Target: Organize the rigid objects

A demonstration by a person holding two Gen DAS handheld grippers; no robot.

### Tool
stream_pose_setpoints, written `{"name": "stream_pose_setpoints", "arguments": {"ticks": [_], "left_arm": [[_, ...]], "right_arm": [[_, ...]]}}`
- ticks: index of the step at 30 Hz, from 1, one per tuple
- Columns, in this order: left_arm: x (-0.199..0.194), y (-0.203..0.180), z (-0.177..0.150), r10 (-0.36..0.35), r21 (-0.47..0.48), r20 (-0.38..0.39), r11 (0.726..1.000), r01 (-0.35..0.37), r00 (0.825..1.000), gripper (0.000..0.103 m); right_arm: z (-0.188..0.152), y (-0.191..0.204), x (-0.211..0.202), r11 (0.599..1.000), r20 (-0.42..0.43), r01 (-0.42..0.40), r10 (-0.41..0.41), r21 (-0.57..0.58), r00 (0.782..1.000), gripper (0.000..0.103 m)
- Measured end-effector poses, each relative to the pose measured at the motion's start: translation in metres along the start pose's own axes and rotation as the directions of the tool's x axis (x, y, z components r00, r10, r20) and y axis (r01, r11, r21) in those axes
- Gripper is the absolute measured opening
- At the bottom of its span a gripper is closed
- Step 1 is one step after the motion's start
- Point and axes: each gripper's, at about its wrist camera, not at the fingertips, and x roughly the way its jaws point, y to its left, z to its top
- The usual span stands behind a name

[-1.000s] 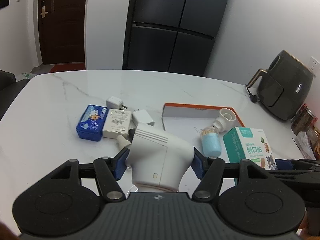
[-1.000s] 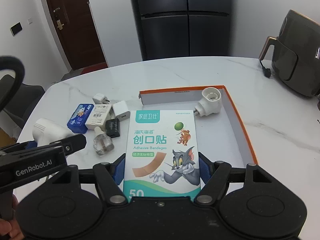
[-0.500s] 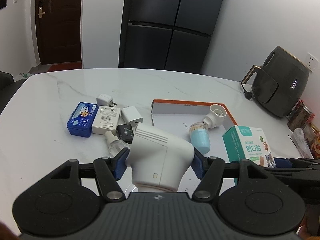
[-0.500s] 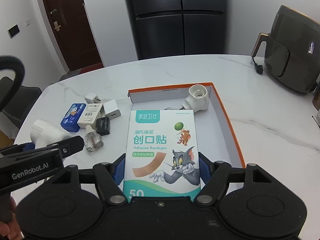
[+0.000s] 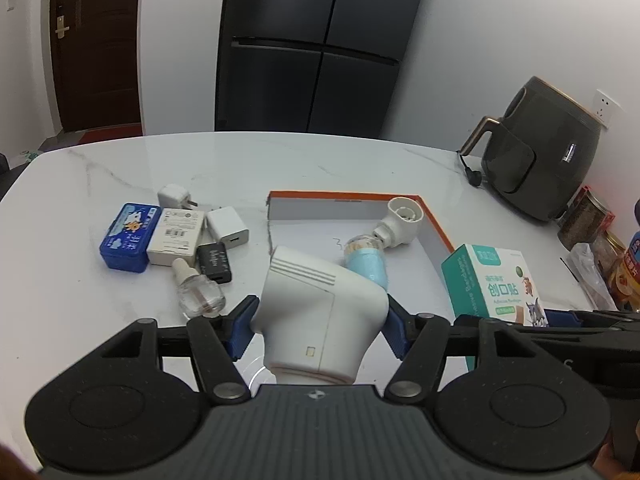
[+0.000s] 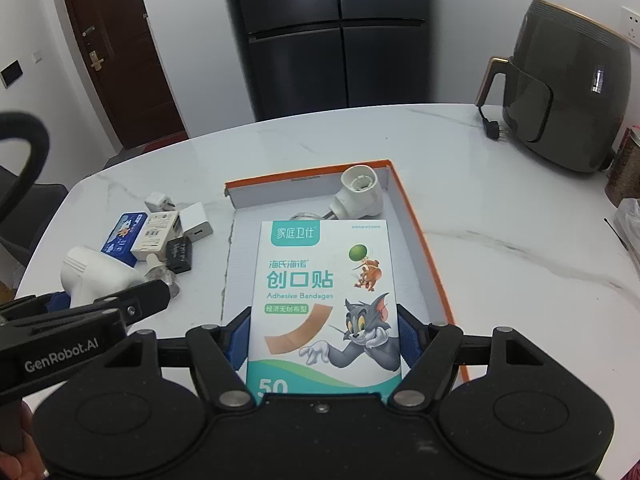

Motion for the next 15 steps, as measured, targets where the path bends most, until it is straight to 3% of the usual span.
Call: {"name": "stream_pose_setpoints", "arguments": {"ticks": [15], "left_arm": [[0.008, -0.017, -0.003, -0.02, 0.012, -0.01, 1.0, 0.02, 1.0, 0.065]], "right_arm": [[-0.001, -0.02, 0.001, 1.0, -0.001, 0.021, -0.021, 0.012, 1.0, 0.084]]}}
